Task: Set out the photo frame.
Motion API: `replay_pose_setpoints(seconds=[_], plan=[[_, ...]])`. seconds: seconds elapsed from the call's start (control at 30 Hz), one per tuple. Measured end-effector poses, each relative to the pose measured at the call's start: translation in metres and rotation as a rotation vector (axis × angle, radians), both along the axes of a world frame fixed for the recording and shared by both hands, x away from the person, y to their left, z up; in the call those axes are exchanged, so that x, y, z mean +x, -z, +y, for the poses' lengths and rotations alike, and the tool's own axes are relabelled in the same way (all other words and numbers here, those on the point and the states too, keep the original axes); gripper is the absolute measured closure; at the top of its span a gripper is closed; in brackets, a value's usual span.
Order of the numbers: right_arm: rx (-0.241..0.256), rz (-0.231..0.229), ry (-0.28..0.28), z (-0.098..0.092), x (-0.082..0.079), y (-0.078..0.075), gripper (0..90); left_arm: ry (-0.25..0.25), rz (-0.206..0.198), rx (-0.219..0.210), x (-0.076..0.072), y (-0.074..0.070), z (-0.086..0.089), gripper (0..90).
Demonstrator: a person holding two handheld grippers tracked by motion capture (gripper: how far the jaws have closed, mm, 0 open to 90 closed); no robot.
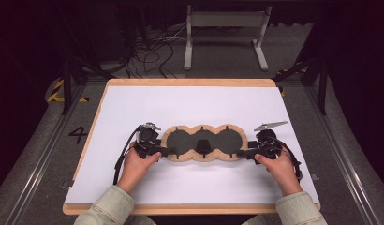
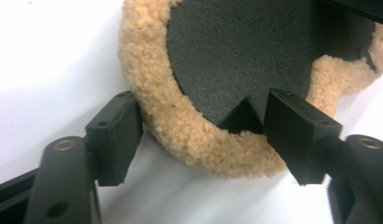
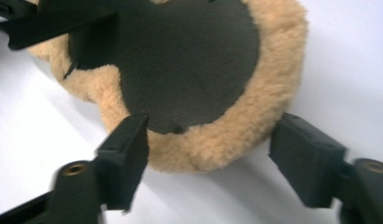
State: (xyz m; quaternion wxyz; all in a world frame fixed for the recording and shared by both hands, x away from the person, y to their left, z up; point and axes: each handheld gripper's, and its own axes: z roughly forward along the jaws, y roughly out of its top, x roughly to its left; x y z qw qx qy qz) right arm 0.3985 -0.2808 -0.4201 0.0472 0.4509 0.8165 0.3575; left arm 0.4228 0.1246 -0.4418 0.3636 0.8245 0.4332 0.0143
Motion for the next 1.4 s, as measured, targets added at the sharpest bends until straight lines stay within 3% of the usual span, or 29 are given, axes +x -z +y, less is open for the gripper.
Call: replay_pose_setpoints(seconds=[0.17, 0.23, 0.33, 0.73, 1.1, 1.23, 1.3, 1.33, 1.4], plan=[[0.008, -0.03, 0.055, -0.004, -0.004, -0.004, 50.2, -0.037, -0.047, 0.002, -0.004, -0.007, 0.005, 44.2], [0.018, -0.031, 0.067, -0.005, -0.004, -0.005, 52.4, -0.052, -0.064, -0.006, -0.006, -0.01, 0.007, 50.9], [-0.015, -0.036, 0.074, -0.003, -0.004, -0.003, 55.2, -0.063, -0.092, -0.017, -0.009, -0.014, 0.01, 57.7], [-0.027, -0.053, 0.082, -0.005, -0.006, -0.004, 65.0, -0.091, -0.143, -0.038, -0.017, -0.023, 0.015, 76.4], [-0.039, -0.077, 0.081, -0.005, -0.008, -0.005, 66.6, -0.093, -0.16, -0.036, -0.021, -0.025, 0.015, 76.7], [-0.056, -0.111, 0.107, -0.004, -0.01, -0.009, 69.0, -0.087, -0.183, -0.053, -0.024, -0.03, 0.014, 77.9], [-0.058, -0.136, 0.122, -0.005, -0.012, -0.012, 69.9, -0.081, -0.229, -0.046, -0.028, -0.034, 0.011, 79.1], [-0.06, -0.146, 0.128, -0.005, -0.012, -0.012, 70.2, -0.081, -0.229, -0.046, -0.028, -0.034, 0.011, 80.3], [-0.053, -0.167, 0.128, -0.004, -0.014, -0.014, 71.0, -0.08, -0.277, -0.066, -0.033, -0.041, 0.011, 83.4]])
